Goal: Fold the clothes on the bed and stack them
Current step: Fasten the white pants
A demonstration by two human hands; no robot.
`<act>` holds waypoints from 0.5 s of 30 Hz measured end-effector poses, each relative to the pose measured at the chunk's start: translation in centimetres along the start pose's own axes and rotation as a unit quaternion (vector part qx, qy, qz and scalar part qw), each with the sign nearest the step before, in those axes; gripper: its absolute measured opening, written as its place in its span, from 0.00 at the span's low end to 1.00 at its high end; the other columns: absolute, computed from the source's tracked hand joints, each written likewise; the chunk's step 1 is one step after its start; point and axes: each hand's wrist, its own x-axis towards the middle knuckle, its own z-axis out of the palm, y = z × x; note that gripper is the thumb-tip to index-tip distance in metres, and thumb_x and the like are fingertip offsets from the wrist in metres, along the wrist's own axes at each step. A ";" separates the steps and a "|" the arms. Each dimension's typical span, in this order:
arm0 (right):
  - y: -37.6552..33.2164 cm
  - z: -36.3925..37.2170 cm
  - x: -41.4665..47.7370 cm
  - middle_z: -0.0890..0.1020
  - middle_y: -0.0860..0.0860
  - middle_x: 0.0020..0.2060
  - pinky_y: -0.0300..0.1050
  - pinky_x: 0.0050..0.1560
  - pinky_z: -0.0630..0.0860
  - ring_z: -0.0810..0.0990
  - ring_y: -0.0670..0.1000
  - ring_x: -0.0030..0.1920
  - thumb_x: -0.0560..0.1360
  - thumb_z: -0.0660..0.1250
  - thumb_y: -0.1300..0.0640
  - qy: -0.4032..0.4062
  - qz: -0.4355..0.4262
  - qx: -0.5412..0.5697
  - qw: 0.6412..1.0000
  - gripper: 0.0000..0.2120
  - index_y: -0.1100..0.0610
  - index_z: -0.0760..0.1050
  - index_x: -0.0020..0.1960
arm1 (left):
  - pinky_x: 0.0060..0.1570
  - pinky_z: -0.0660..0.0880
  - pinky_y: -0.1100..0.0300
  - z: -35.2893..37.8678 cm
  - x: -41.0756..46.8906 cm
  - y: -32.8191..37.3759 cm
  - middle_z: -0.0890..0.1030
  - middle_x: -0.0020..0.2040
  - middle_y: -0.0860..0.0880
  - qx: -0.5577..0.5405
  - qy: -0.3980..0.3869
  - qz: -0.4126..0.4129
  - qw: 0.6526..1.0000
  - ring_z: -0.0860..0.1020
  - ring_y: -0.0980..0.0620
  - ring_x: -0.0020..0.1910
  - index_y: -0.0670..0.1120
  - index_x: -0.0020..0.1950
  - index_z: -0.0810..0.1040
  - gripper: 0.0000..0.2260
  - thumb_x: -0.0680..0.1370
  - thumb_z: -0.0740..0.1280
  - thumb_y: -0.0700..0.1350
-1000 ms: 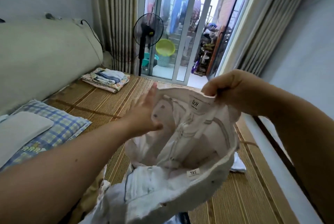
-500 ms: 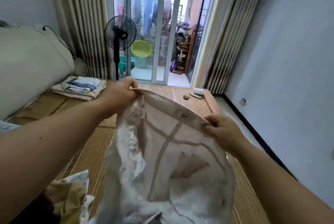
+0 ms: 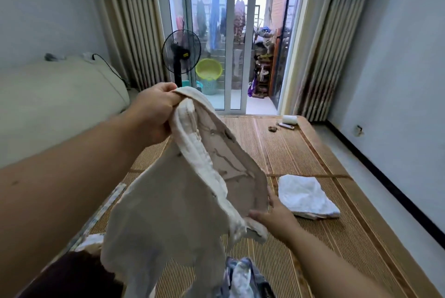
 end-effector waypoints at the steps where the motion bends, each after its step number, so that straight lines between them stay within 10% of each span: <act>1: -0.7 0.5 0.4 0.79 0.45 0.55 0.43 0.52 0.73 0.78 0.48 0.54 0.69 0.74 0.49 0.011 -0.017 -0.008 1.000 0.39 0.47 0.59 0.75 | 0.31 0.80 0.60 -0.4 -0.2 0.3 0.81 0.29 0.50 -0.007 -0.005 0.000 1.000 0.80 0.55 0.27 0.48 0.44 0.75 0.07 0.81 0.61 0.39; 6: -2.4 1.6 2.5 0.60 0.60 0.74 0.53 0.66 0.64 0.65 0.62 0.70 0.71 0.71 0.42 0.145 0.051 -0.057 0.986 0.47 0.50 0.46 0.78 | 0.29 0.78 0.61 -3.1 -1.0 1.3 0.80 0.30 0.49 -0.021 -0.016 0.008 1.000 0.79 0.55 0.27 0.48 0.42 0.74 0.09 0.81 0.61 0.39; 10: -2.2 0.1 2.0 0.82 0.56 0.47 0.49 0.51 0.75 0.80 0.58 0.51 0.77 0.64 0.55 0.085 -0.013 0.001 0.996 0.08 0.55 0.77 0.53 | 0.31 0.79 0.59 -5.4 -1.2 1.6 0.80 0.37 0.46 -0.039 0.036 0.011 0.998 0.81 0.53 0.31 0.47 0.47 0.75 0.05 0.80 0.62 0.38; 15: -5.0 -2.8 -0.6 0.84 0.56 0.36 0.44 0.38 0.79 0.82 0.49 0.36 0.79 0.64 0.56 0.054 -0.080 0.137 0.986 0.12 0.60 0.80 0.42 | 0.26 0.77 0.62 -6.8 -1.8 0.3 0.79 0.39 0.45 -0.036 0.136 0.004 0.990 0.81 0.52 0.31 0.47 0.44 0.73 0.10 0.80 0.60 0.34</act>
